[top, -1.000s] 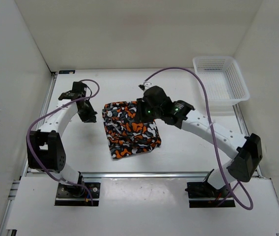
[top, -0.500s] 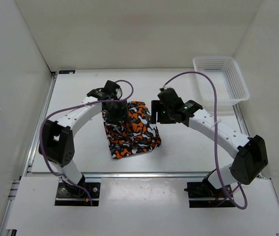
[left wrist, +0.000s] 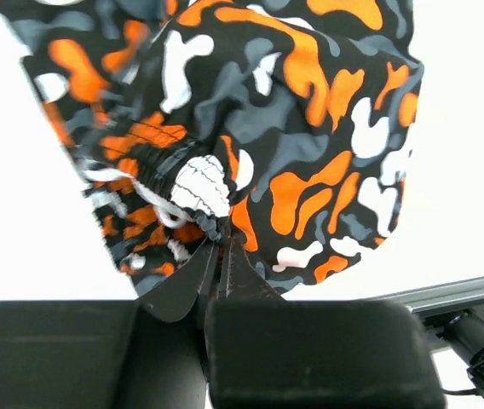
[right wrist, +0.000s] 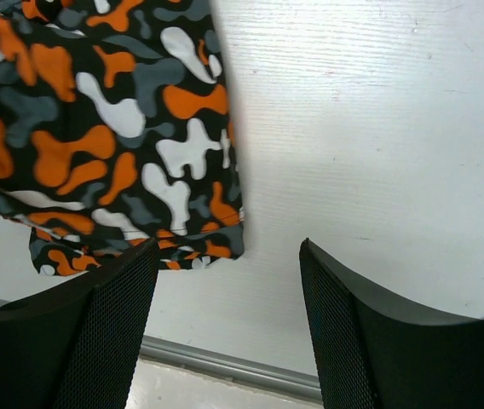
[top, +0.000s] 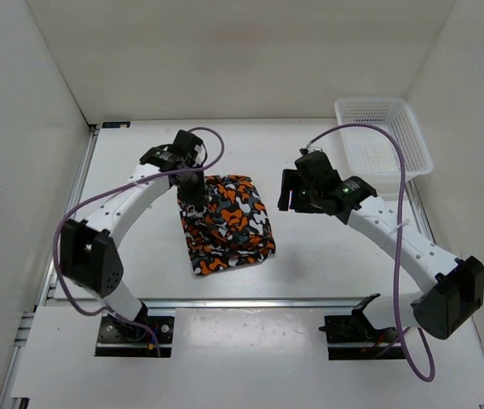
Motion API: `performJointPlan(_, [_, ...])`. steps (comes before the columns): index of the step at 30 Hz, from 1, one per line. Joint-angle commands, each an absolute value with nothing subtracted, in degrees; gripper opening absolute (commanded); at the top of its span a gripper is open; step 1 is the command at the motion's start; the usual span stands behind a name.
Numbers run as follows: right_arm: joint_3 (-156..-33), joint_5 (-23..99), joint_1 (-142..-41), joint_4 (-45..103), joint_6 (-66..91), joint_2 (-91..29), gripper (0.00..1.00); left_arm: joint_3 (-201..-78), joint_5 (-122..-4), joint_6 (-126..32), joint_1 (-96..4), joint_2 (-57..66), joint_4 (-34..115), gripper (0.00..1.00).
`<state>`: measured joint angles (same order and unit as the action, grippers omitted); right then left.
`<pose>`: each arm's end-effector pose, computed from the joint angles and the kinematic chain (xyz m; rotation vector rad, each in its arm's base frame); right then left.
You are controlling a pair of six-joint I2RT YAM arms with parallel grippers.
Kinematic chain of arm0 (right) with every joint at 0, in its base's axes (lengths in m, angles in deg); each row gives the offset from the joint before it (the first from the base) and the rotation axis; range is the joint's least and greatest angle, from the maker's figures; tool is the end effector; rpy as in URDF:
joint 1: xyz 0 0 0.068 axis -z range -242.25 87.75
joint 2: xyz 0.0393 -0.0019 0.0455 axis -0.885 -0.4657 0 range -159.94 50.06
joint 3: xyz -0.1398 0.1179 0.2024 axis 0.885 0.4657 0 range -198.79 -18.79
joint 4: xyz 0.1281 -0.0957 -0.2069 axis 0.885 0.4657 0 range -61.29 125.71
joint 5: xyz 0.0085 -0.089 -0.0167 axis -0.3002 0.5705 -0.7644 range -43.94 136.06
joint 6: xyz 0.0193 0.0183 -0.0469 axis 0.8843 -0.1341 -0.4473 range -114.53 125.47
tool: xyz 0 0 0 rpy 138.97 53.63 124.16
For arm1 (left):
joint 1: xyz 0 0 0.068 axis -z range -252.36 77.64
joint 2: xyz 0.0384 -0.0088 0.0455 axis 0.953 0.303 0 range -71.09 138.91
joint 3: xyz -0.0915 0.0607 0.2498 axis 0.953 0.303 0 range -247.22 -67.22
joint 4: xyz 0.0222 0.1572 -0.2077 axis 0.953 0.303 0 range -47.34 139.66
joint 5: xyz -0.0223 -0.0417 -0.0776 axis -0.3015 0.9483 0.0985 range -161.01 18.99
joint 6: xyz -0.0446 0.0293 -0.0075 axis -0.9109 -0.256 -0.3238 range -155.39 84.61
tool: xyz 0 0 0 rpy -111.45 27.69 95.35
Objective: Fold and stack the shorts
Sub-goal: Fold the shorts
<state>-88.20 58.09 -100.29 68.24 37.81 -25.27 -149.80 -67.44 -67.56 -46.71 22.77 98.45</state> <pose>0.2247 0.1663 0.3257 -0.0158 2.3702 0.3552 0.2987 -0.1459 0.2870 -0.1414 2.7965 -0.3509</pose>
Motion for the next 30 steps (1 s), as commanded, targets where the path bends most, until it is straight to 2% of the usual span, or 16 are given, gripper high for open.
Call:
performJointPlan(1, [-87.7, 59.4, -100.0, 68.8, 36.7, -23.8, 0.71, -147.7, -71.8, -67.5, -49.5, 17.3, 101.2, 0.10])
performJointPlan(4, [-87.2, 58.8, -100.0, 68.3, 36.7, -24.3, 0.71, -144.0, -71.8, -66.4, -51.3, 17.8, 99.0, 0.10])
performJointPlan(7, [-86.6, 57.6, -100.0, 67.7, 36.7, -25.5, 0.70, -141.3, -71.8, -66.4, -52.5, 21.2, 98.5, 0.32])
performJointPlan(8, [-86.6, 57.6, -100.0, 67.7, 36.1, -25.5, 0.70, -140.8, -71.3, -66.4, -52.5, 21.2, 98.5, 0.55])
performJointPlan(11, [-86.1, 56.8, -100.0, 67.7, 36.1, -26.0, 0.70, -140.2, -70.7, -66.4, -52.5, 20.2, 98.5, 0.86])
performJointPlan(13, [-86.1, 55.0, -100.0, 67.2, 36.1, -26.6, 0.63, -141.6, -71.8, -66.4, -52.5, 17.7, 99.2, 0.90])
performJointPlan(14, [-86.6, 53.2, -100.0, 66.3, 35.6, -27.7, 0.57, -142.1, -72.4, -67.1, -52.5, 17.0, 99.2, 0.88])
performJointPlan(15, [-86.6, 52.5, -101.5, 65.5, 35.6, -28.6, 0.51, -142.1, -72.4, -67.1, -52.5, 16.3, 99.2, 0.77])
performJointPlan(16, [-87.5, 51.7, -102.2, 64.9, 35.6, -29.6, 0.34, -142.6, -72.4, -67.6, -52.5, 16.3, 98.6, 0.69])
performJointPlan(17, [-88.7, 50.9, -103.0, 64.4, 35.6, -32.1, 0.28, -142.6, -72.4, -67.6, -52.5, 16.3, 98.0, 0.60])
performJointPlan(18, [-88.7, 50.3, -104.8, 62.9, 35.6, -33.6, 0.19, -142.6, -72.4, -67.6, -52.5, 16.8, 98.0, 0.49])
performJointPlan(19, [-89.3, 48.7, -105.5, 61.9, 35.6, -36.7, 0.15, -142.1, -72.4, -67.6, -52.5, 19.1, 97.3, 0.29])
performJointPlan(21, [-89.3, 46.8, -107.3, 58.5, 37.0, -40.3, 0.07, -141.5, -72.9, -67.6, -52.5, 22.1, 95.9, 0.11])
performJointPlan(25, [-89.8, 44.5, -110.4, 54.3, 37.5, -50.6, 0.05, -140.2, -72.9, -66.4, -53.0, 28.9, 92.6, 0.11])
performJointPlan(30, [-89.8, 46.7, -110.9, 53.7, 39.5, -55.6, 0.00, -139.6, -73.5, -65.9, -53.0, 31.6, 91.9, 0.10])
